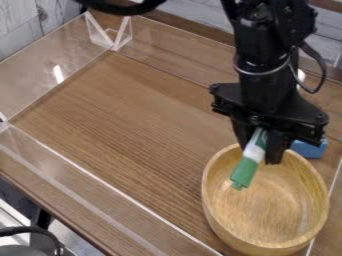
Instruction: Remove the green marker from inside the brown bowl and put it on the table
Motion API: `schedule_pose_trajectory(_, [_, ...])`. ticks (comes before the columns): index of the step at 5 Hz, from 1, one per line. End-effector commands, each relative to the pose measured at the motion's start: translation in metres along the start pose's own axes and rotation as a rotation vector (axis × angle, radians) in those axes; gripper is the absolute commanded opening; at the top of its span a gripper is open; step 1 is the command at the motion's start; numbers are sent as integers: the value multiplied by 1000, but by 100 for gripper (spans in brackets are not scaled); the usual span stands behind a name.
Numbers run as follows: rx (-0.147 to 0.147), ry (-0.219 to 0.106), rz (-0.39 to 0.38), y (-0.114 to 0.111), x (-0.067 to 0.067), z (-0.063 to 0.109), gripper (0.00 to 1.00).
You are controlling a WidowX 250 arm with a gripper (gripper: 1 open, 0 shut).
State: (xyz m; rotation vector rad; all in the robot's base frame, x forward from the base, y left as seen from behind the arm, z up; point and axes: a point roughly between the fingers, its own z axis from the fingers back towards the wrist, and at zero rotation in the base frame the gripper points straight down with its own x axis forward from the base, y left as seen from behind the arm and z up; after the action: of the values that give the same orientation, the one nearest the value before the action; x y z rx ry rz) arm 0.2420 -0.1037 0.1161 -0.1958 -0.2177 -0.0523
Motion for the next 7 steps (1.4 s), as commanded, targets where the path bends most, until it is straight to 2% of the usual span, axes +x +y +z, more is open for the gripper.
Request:
schedule_pose_trajectory(1, [-29,-71,-15,-7,12,19,0])
schedule_pose_trajectory(5, [-50,-78,-42,-5,7,25,0])
schedule_pose_trajectory(7, [-53,-103,-45,4,17,38,0])
